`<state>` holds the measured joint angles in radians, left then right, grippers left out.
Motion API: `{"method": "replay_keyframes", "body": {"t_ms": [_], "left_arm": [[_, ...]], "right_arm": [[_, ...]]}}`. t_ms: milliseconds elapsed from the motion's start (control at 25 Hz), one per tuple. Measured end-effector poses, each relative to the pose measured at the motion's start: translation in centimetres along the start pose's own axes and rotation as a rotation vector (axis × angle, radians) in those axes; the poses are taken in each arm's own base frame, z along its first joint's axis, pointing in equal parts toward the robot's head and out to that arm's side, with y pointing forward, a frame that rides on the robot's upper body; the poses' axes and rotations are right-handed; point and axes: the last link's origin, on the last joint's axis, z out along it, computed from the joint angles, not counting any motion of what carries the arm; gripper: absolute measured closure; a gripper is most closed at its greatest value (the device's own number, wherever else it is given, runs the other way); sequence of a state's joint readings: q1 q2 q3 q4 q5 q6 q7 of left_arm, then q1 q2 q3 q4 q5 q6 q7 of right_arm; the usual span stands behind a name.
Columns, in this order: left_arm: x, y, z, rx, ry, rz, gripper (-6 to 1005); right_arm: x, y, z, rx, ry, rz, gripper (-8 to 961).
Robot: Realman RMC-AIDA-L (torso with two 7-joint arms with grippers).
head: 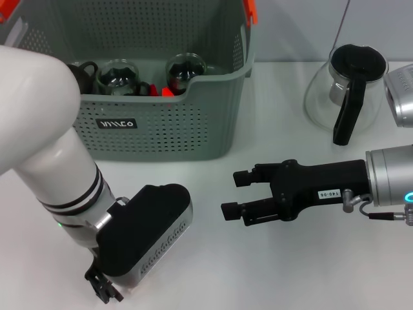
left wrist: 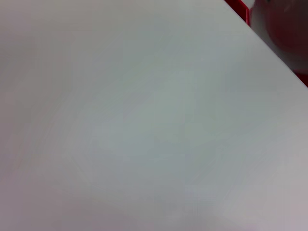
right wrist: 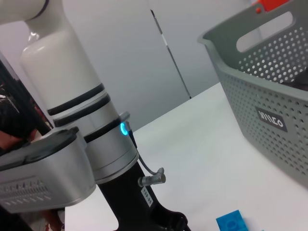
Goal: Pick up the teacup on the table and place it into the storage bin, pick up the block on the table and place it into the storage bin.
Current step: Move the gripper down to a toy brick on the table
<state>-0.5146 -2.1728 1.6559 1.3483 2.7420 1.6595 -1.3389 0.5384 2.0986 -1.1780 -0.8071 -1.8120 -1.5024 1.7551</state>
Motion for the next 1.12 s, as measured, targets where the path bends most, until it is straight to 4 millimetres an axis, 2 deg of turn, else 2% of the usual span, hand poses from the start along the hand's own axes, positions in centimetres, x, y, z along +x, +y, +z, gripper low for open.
{"method": "replay_keyframes", "body": {"t_ms": [880, 1120], "left_arm": [[0.22, 0.10, 0.52, -0.012, -0.019, -0.026, 478], [0.65, -0.09, 0.62, -0.058, -0.060, -0.090, 541]], "right_arm": [[0.37, -0.09, 0.03, 0.002, 0.003, 0.004, 53], [0.39, -0.09, 0.08, 0.002, 0.005, 0.001, 54]]}}
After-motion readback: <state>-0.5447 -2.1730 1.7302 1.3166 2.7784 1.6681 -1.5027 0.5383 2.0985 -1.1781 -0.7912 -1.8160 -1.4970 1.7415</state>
